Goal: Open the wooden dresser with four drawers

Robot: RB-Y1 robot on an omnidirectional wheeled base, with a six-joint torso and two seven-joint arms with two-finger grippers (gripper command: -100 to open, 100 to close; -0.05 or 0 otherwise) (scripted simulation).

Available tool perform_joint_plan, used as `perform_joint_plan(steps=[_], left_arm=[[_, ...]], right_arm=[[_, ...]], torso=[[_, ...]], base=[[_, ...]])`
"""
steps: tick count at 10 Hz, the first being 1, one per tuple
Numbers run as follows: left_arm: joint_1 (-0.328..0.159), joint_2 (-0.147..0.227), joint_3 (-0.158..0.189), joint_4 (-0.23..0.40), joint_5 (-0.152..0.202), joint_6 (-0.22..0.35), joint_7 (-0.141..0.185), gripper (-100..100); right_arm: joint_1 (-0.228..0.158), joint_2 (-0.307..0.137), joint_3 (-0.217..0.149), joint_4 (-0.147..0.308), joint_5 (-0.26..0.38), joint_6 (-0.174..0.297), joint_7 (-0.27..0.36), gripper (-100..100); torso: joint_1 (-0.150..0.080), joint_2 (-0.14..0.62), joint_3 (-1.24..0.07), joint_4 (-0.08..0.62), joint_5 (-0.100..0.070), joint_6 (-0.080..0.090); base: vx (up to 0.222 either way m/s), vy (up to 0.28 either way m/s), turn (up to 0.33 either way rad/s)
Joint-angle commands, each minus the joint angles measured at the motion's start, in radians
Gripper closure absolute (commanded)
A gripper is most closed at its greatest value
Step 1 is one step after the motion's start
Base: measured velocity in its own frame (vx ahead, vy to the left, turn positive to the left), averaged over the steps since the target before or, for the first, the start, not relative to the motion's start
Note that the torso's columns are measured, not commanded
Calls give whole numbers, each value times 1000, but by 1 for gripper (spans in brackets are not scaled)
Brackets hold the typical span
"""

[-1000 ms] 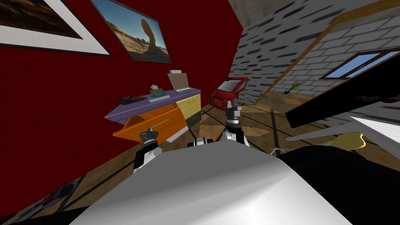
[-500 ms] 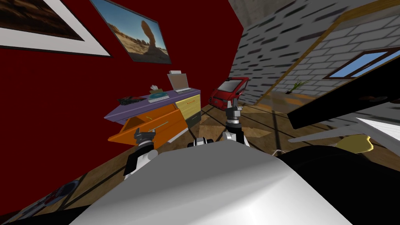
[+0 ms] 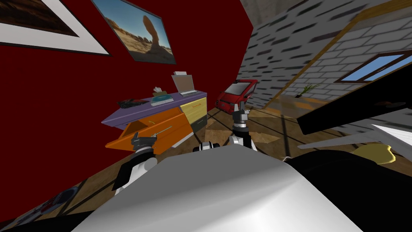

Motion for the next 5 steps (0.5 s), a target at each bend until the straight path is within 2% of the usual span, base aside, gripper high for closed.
perform_joint_plan(steps=[1, 5], left_arm=[[2, 0, 2, -2, 1, 6, 0, 0], [4, -1, 1, 2, 0, 9, -1, 0]], right_arm=[[0, 0, 0, 0, 0, 0, 0, 0], [0, 0, 0, 0, 0, 0, 0, 0]], torso=[[0, 1, 1, -1, 1, 1], [2, -2, 0, -2, 3, 0]], base=[[5, 3, 2], [0, 0, 0]])
